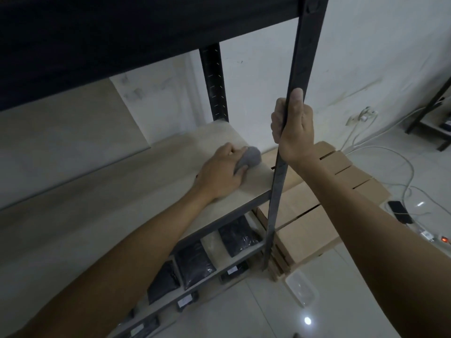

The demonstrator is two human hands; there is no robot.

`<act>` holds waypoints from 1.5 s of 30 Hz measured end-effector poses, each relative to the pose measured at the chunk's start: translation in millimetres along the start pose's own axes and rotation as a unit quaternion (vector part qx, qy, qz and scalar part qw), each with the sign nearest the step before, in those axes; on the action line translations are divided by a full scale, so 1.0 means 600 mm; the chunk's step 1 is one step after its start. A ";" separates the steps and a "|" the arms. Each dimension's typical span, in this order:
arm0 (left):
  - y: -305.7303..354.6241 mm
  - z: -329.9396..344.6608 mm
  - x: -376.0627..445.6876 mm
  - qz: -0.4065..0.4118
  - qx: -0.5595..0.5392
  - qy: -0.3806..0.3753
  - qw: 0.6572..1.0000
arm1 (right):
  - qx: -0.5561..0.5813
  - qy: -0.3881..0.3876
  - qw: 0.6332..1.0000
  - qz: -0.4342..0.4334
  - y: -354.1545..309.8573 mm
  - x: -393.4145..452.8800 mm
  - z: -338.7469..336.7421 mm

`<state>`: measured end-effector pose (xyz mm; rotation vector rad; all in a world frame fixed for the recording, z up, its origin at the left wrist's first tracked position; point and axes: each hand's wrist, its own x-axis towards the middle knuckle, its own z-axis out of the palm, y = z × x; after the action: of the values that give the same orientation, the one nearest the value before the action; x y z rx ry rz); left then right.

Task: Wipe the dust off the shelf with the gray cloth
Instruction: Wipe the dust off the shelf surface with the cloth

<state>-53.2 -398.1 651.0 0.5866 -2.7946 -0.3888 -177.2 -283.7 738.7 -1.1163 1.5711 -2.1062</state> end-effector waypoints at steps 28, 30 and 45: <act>0.011 -0.011 -0.043 0.085 -0.068 -0.076 0.991 | -0.004 -0.007 1.000 -0.006 0.003 -0.004 -0.006; 0.029 -0.016 -0.104 0.091 -0.078 -0.112 0.986 | -0.003 -0.003 1.000 -0.009 0.005 -0.003 -0.008; -0.299 -0.128 -0.071 -0.165 0.020 0.031 0.986 | 0.009 -0.010 1.000 -0.009 0.004 -0.002 0.000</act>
<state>71.1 -554.5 658.7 1.0581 -2.6513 -0.3702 -177.2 -283.8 736.1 -1.1467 1.5353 -2.1089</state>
